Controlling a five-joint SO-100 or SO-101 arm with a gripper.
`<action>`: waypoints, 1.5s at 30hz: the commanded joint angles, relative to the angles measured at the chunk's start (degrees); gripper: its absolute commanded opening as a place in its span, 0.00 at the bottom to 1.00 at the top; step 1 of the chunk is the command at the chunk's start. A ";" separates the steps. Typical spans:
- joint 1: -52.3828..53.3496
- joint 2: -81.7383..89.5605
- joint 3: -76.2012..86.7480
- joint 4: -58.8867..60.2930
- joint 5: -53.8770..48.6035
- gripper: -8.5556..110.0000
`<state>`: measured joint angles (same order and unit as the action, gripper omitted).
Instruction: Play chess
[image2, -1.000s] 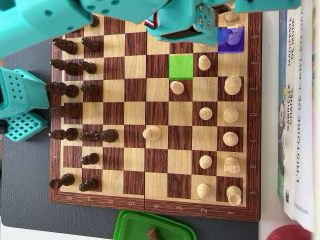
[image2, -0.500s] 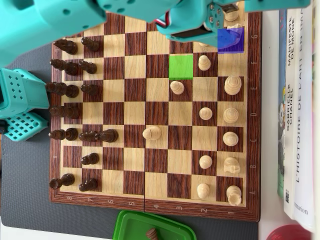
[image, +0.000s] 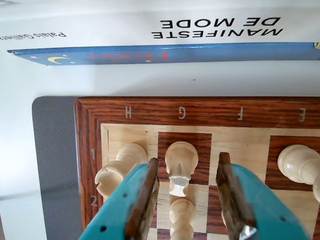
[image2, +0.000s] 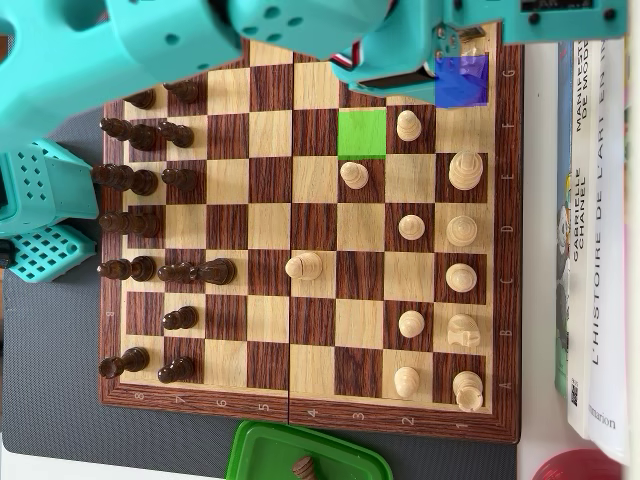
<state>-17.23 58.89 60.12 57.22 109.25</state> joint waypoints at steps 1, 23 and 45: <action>1.05 0.79 -3.25 -0.44 0.35 0.22; 1.05 -1.32 -3.43 -0.35 0.35 0.22; 1.05 -1.32 -3.43 0.00 0.35 0.12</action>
<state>-16.52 56.69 59.77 57.22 109.25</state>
